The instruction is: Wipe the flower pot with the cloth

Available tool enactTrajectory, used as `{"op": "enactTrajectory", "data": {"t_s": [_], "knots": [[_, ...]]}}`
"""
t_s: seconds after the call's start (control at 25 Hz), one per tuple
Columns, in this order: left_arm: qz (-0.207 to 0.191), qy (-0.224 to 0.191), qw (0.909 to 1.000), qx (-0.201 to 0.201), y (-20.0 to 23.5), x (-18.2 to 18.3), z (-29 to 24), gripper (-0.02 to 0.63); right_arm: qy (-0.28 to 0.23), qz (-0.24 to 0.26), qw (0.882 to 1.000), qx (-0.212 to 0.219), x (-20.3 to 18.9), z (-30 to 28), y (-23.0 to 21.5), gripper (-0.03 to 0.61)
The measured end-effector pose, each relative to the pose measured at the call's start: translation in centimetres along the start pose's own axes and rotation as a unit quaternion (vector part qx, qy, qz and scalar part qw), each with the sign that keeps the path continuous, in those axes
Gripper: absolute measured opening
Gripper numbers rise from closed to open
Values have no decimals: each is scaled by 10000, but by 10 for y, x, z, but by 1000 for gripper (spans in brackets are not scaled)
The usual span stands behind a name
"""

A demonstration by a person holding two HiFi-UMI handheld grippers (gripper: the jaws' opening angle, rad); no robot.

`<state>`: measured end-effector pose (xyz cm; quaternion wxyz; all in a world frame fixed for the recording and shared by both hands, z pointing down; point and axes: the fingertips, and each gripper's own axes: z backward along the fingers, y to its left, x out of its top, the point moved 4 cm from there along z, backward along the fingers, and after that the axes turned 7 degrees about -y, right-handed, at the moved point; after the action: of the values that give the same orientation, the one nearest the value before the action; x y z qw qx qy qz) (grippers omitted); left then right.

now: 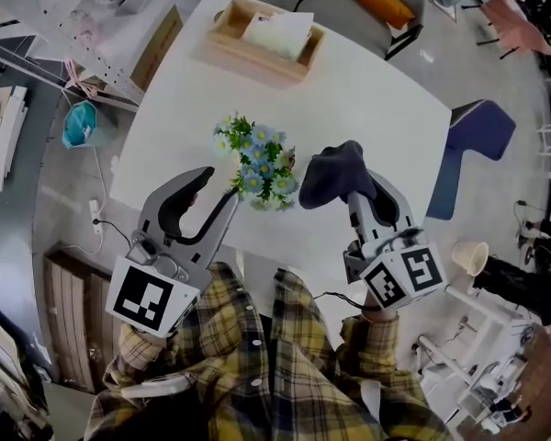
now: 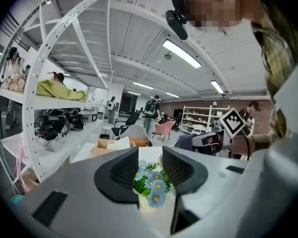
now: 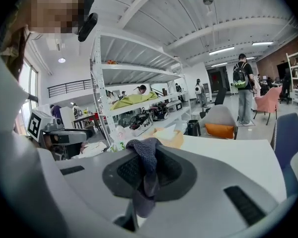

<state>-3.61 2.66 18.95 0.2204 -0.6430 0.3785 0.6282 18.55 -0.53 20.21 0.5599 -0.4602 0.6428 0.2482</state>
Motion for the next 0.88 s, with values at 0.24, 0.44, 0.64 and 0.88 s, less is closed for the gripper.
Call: {"op": "enactTrajectory", "data": {"t_s": [0.24,0.44,0.64,0.88], "knots": [[-47,390,9988,-294,3,-35,-1,254,353,-162,9992,108,-35,-24,-6,15],[-250,776,9942,-701,4,-68,3,316,560,-351,9976,192,-60,-45,-13,15],[-500,920,9904,-906,9,-103,-6,338,697,-516,9960,223,-84,-60,-17,15],[-416,1113,9897,-793,20,-149,-27,350,934,-610,9932,335,-112,-69,-17,15]]}}
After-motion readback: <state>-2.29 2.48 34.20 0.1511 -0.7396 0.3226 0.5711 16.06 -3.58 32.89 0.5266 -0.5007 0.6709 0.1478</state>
